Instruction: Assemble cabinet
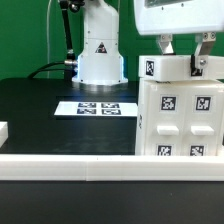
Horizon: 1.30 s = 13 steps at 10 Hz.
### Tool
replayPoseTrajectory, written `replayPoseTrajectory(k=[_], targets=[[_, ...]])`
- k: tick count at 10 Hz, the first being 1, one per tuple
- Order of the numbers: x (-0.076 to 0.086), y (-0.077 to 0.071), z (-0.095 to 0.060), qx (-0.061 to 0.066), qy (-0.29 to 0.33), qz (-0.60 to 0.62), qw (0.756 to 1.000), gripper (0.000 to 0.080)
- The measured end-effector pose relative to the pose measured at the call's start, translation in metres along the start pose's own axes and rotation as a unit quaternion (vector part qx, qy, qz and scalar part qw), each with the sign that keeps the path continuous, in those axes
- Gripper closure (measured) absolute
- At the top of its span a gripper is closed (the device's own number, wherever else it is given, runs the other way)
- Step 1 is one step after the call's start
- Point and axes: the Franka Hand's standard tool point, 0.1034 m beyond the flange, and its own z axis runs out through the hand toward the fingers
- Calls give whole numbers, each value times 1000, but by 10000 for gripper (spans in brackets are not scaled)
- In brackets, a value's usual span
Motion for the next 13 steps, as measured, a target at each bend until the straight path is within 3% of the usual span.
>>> replayPoseTrajectory(k=[4, 5, 6, 7, 10, 13], targets=[[-4, -1, 1, 1, -9, 163, 987, 233], [-4, -1, 0, 2, -11, 145, 989, 75], [-4, -2, -4, 6, -15, 140, 990, 75], [-5, -4, -10, 11, -19, 137, 990, 13], [-11, -8, -28, 25, -25, 136, 990, 2], [-12, -8, -28, 25, -25, 110, 993, 2]])
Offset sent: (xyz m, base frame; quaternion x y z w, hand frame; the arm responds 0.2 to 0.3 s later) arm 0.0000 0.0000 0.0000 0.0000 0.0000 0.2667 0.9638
